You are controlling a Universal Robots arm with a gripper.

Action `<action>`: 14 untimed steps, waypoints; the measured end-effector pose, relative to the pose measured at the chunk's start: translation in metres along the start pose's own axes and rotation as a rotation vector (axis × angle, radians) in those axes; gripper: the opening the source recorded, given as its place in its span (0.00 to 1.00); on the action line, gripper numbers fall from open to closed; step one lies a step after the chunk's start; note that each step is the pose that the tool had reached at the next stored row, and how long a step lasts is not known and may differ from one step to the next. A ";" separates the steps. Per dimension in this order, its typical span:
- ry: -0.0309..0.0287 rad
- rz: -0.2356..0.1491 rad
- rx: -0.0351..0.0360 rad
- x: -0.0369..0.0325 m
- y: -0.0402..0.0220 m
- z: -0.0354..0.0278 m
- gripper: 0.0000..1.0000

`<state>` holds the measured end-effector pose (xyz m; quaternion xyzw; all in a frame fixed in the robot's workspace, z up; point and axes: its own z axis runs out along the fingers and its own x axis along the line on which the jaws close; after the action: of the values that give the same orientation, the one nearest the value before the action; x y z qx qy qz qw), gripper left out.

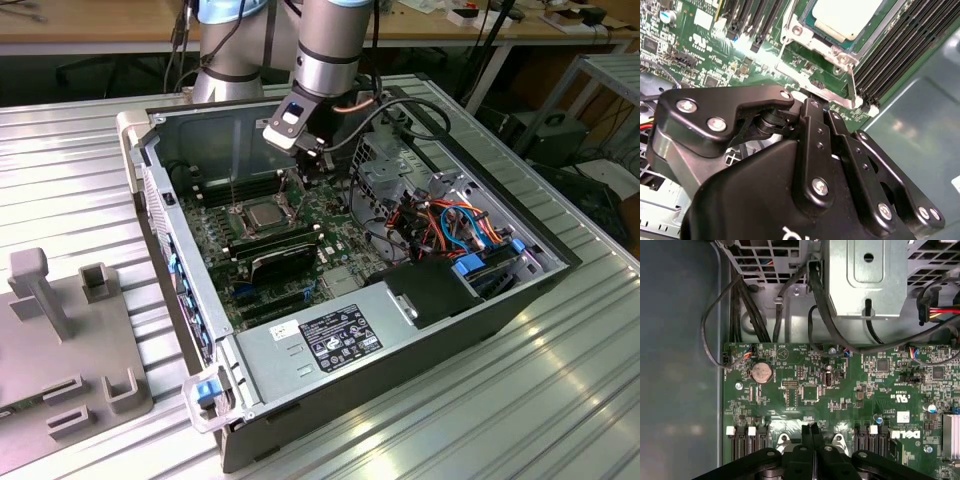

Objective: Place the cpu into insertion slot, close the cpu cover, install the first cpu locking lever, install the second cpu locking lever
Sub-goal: 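Close the cpu cover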

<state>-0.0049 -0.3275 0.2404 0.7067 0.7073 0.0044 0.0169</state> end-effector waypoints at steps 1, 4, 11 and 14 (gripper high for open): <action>0.0000 0.000 0.0000 0.0001 -0.0015 0.0000 0.11; 0.0000 0.000 0.0000 0.0004 -0.0074 -0.0002 0.11; 0.0000 0.000 0.0000 0.0010 -0.0166 0.0002 0.11; 0.0000 0.000 0.0000 0.0010 -0.0173 0.0004 0.11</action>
<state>-0.0222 -0.3265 0.2395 0.7067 0.7073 0.0044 0.0170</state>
